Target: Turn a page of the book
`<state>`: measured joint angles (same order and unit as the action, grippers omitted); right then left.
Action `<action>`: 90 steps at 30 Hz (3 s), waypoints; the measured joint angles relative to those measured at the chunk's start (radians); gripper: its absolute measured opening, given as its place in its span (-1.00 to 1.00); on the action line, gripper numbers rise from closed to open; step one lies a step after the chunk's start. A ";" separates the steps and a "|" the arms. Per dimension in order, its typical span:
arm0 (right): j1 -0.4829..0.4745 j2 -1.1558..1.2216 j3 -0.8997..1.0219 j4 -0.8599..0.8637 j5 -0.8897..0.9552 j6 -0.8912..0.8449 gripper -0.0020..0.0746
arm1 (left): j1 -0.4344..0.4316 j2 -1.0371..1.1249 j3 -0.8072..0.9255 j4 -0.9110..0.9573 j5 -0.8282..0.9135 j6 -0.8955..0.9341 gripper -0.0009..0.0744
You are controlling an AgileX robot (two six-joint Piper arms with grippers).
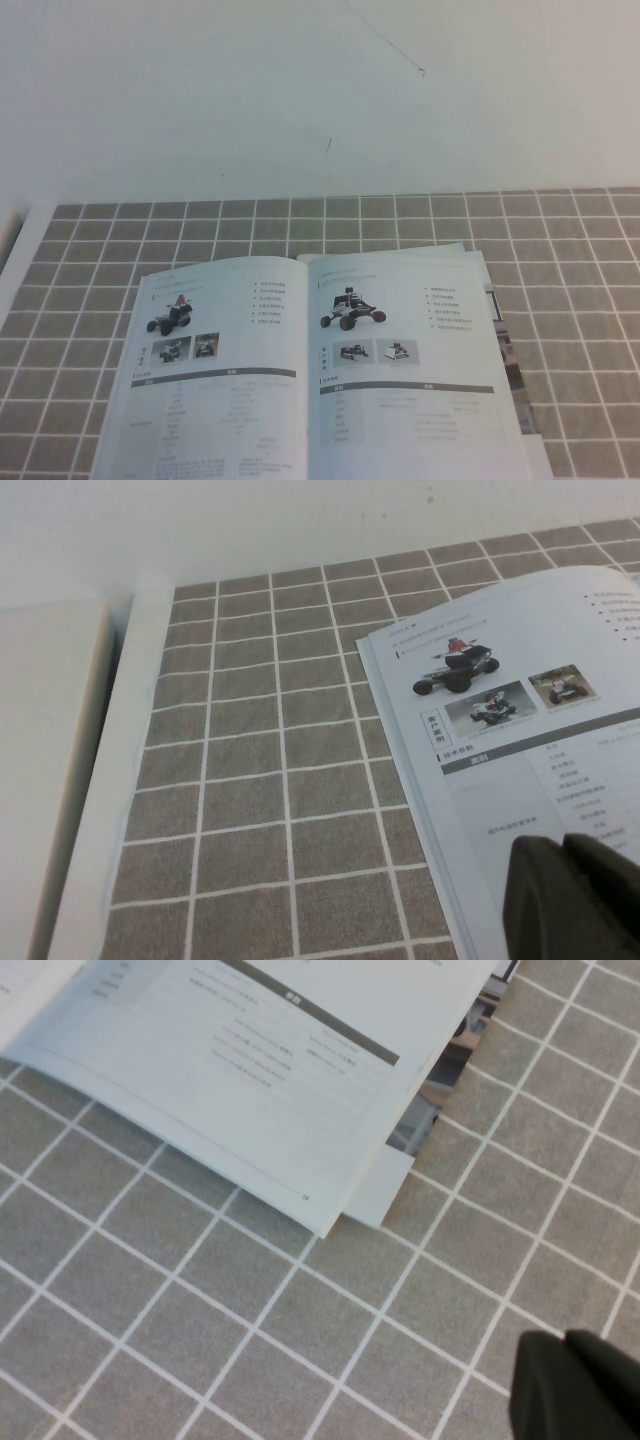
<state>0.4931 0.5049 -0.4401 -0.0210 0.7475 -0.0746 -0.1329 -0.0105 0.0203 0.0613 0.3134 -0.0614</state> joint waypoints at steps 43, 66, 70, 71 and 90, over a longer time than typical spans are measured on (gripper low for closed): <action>0.000 0.000 0.000 0.000 0.000 0.000 -0.95 | 0.052 -0.002 -0.001 -0.054 0.004 -0.053 -0.99; 0.000 0.000 0.000 0.000 0.000 0.000 -0.95 | 0.023 -0.002 -0.001 -0.056 0.004 -0.009 -0.99; 0.000 0.000 0.000 0.000 0.000 0.000 -0.95 | 0.023 -0.002 -0.001 -0.056 0.004 -0.011 -0.99; 0.000 0.000 0.000 0.000 0.000 0.000 -0.95 | 0.023 -0.002 -0.001 -0.056 0.004 -0.011 -0.99; -0.222 -0.241 0.001 -0.131 0.002 -0.167 -0.95 | 0.020 -0.002 -0.001 -0.061 0.005 -0.015 -0.99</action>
<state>0.2714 0.2644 -0.4387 -0.1516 0.7495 -0.2419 -0.1130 -0.0128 0.0189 0.0000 0.3185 -0.0764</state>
